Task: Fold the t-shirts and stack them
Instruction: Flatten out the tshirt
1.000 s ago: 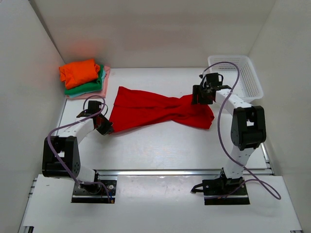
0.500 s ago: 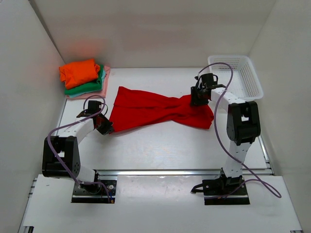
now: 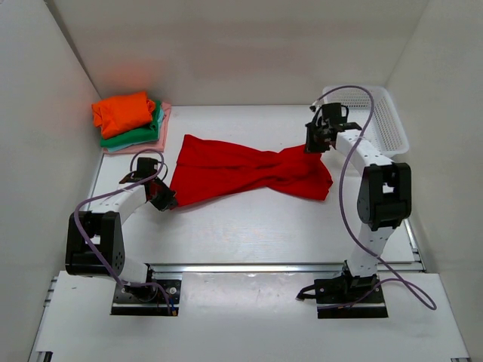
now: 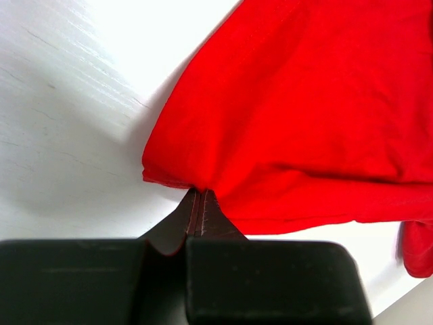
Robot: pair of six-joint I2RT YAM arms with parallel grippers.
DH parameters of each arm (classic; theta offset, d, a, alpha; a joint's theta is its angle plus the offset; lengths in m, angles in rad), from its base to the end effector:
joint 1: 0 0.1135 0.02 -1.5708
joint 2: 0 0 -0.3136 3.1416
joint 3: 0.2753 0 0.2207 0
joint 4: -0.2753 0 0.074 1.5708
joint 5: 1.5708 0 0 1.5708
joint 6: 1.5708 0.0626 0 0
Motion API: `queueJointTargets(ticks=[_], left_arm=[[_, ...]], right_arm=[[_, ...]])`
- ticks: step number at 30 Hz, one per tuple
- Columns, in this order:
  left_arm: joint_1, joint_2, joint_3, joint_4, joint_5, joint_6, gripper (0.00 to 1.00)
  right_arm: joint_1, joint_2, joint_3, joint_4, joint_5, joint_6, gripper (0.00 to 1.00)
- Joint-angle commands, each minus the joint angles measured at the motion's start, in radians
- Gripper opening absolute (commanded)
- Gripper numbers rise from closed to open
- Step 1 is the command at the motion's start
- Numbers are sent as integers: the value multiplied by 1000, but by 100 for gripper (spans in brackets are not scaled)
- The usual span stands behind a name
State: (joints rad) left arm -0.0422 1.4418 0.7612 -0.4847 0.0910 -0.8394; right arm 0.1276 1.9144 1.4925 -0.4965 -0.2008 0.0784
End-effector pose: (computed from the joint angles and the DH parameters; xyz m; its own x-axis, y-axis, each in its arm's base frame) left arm 0.2358 -0.0157 0.2122 -0.6711 -0.7135 -0.2013 -0.6313 0.6924 -0.3494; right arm 0.4211 0.0666 0.2690 -0.8049 -0.0259 -0.5928 -0.1823 0.9615 0.2055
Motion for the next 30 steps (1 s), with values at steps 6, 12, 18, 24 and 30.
queueJointTargets(ticks=[6, 12, 18, 24, 30], left_arm=[[-2, -40, -11, 18, 16, -1, 0], [-2, -40, -16, 24, 21, 3, 0], [-5, -37, -17, 28, 26, -1, 0], [4, -37, -25, 28, 29, 3, 0], [1, -49, -25, 26, 23, 0, 0]], right_arm=[[-28, -140, -103, 13, -49, -2, 0], [-5, -117, -132, 15, -52, -25, 50], [44, -29, -110, 24, -58, -28, 53], [73, 31, -71, -4, -40, -29, 49], [38, -17, -58, -7, -52, -23, 0]])
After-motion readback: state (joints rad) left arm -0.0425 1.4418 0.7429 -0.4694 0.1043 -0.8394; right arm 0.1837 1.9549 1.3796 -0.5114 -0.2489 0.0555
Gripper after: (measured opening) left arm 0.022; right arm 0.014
